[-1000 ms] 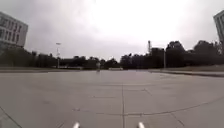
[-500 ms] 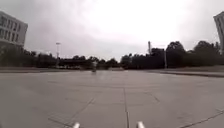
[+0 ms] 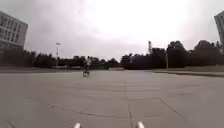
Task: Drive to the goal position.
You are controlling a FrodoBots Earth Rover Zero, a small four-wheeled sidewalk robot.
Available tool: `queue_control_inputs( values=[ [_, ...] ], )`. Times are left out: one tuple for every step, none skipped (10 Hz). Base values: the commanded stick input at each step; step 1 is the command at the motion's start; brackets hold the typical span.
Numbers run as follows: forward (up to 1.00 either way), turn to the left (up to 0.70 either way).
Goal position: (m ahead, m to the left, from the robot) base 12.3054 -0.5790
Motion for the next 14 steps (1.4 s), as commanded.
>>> queue_control_inputs(
  values=[
    [0.85,0.0],
    [0.85,0.0],
    [0.85,0.0],
    [0.85,0.0],
    [0.85,0.0],
    [0.85,0.0],
    [0.85,0.0],
    [0.85,0.0],
    [0.85,0.0],
    [0.85,0.0],
    [0.85,0.0],
    [0.85,0.0],
    [0.85,0.0],
    [0.85,0.0]
  ],
)
